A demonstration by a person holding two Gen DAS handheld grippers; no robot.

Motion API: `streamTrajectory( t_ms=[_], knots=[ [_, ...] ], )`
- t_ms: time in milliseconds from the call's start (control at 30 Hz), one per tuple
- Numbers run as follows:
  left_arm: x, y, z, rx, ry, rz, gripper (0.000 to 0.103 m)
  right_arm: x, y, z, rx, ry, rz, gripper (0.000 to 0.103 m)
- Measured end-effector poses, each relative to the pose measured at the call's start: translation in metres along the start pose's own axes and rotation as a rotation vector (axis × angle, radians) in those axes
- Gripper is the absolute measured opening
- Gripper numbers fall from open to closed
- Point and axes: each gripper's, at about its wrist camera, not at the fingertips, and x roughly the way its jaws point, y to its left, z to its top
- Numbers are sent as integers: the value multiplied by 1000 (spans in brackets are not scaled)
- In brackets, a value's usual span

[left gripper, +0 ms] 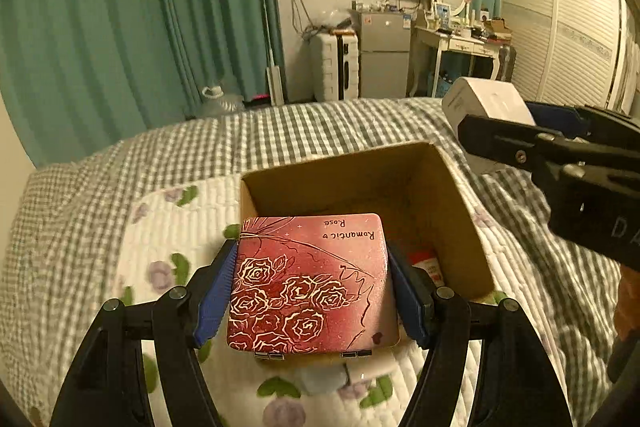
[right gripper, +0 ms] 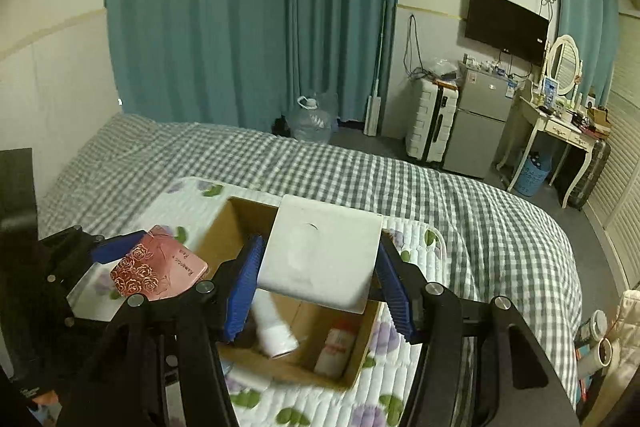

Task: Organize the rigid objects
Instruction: 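Lower the card case and charger into the box and open both tools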

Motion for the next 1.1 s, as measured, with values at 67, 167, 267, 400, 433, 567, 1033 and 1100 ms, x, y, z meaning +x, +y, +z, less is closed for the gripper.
streamTrajectory(
  t_ms=[67, 167, 267, 400, 433, 567, 1033, 1100],
  knots=[
    [22, -1, -2, -4, 22, -11, 72, 21, -7, -4, 9, 20, 5, 56],
    [51, -5, -8, 11, 52, -10, 72, 56, -18, -12, 18, 56, 19, 56],
    [72, -8, -11, 19, 66, -24, 72, 85, -29, -20, 33, 82, 29, 56],
    [89, -12, -13, 30, 66, -27, 72, 109, -32, -27, 14, 99, 33, 56],
    [92, -12, -14, 25, 73, -26, 72, 115, -32, -29, 15, 101, 33, 56],
    [92, -9, -17, 2, 92, -50, 74, 121, -34, -32, 15, 73, -25, 57],
    [-42, 15, -9, -16, -55, 47, 90, 13, -38, -2, 65, -12, -69, 75],
    [-65, 19, -14, -22, -77, 65, 92, -15, -31, -3, 53, -33, -83, 83]
  ],
)
